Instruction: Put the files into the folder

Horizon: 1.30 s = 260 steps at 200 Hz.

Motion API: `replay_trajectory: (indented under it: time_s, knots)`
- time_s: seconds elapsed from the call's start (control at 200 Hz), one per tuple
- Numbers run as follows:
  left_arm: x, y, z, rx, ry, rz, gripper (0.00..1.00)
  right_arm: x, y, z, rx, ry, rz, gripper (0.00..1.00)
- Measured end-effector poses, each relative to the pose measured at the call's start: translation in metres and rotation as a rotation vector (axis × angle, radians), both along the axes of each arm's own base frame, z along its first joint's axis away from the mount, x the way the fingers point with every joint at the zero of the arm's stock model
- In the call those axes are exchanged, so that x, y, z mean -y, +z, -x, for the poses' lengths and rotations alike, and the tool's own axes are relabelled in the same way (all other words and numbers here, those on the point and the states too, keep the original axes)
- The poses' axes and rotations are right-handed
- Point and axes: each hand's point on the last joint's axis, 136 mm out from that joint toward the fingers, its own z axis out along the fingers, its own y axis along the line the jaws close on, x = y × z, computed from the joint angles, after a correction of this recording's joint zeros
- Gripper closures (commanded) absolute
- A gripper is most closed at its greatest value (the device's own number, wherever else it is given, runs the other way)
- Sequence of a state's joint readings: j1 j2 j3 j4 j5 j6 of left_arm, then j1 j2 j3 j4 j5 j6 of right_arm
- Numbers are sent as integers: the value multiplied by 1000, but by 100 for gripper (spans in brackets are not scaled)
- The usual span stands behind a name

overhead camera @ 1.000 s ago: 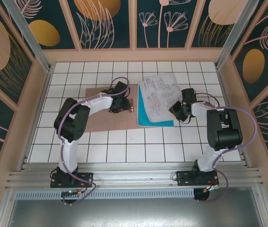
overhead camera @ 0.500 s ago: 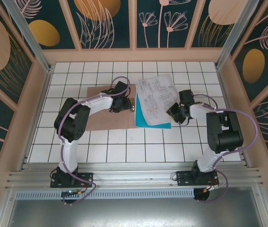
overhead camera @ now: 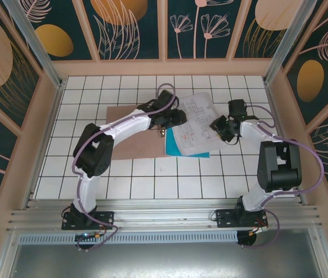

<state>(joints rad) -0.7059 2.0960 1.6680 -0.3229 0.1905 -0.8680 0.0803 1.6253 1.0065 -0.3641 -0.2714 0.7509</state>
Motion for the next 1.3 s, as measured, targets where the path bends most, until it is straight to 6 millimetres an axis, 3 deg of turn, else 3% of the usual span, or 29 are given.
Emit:
replay_trajectory:
  time_s: [0.12, 0.245, 0.335, 0.515, 0.716, 1.301]
  knots:
    - [21, -18, 1, -42, -35, 27, 53, 27, 2, -21, 17, -35, 22, 60]
    - [21, -49, 3, -111, -30, 13, 53, 42, -4, -39, 21, -37, 48, 60]
    - [20, -60, 5, -142, -23, 8, 53, 46, -15, -43, -1, -32, 54, 61]
    - [20, -62, 6, -149, -16, 11, 53, 46, -36, -41, -49, -21, 54, 61]
    - [12, -80, 15, -188, -2, -10, 55, 45, -49, -38, -83, -19, 48, 62]
    - [15, -80, 13, -180, -3, 9, 65, 39, -51, -33, -77, -19, 17, 62]
